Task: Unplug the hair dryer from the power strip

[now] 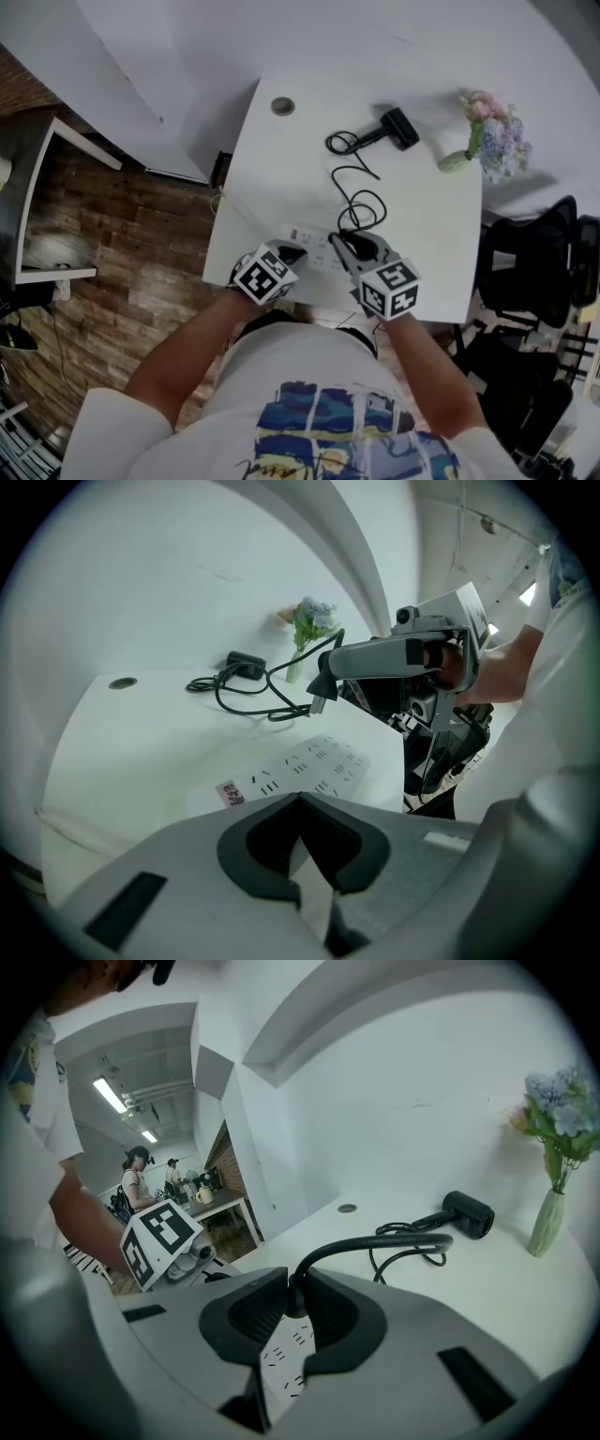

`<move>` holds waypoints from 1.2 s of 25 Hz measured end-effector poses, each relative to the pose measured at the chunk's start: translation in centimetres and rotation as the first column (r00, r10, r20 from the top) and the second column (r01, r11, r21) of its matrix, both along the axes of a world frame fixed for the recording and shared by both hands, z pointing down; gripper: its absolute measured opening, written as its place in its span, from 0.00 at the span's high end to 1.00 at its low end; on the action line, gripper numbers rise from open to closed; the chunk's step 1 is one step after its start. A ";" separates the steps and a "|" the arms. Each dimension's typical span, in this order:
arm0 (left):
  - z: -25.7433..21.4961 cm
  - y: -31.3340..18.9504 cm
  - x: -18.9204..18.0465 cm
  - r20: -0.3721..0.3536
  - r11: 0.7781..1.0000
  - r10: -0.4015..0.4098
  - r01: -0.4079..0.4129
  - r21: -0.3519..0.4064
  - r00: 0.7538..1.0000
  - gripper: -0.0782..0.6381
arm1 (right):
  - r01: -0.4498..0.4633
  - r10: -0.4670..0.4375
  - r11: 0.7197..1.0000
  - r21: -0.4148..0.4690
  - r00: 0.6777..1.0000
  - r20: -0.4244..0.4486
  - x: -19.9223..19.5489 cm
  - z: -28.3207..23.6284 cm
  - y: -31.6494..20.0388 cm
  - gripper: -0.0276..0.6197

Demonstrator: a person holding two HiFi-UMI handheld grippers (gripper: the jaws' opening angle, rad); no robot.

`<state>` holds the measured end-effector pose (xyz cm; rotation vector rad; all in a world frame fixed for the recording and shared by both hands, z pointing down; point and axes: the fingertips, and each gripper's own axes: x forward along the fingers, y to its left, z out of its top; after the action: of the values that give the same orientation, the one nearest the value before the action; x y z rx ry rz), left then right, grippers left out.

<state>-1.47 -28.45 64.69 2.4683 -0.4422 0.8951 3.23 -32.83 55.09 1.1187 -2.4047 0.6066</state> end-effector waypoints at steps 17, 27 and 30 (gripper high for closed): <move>-0.1 0.1 0.0 -0.010 1.000 -0.007 0.007 0.010 1.000 0.89 | -0.001 0.001 1.000 0.013 1.000 0.021 0.5 -1.3 0.4 0.87; 0.0 0.1 0.0 -0.005 1.000 -0.012 0.012 0.011 1.000 0.89 | -0.015 0.015 1.000 0.017 1.000 0.027 1.4 -1.4 0.5 0.87; 0.0 0.1 0.0 -0.005 1.000 -0.014 0.014 0.013 1.000 0.89 | -0.017 0.017 1.000 0.018 0.999 0.028 1.6 -1.5 0.7 0.87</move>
<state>-1.46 -28.40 64.66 2.4756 -0.4652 0.8833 4.86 -32.18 53.61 1.1465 -2.4309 0.6108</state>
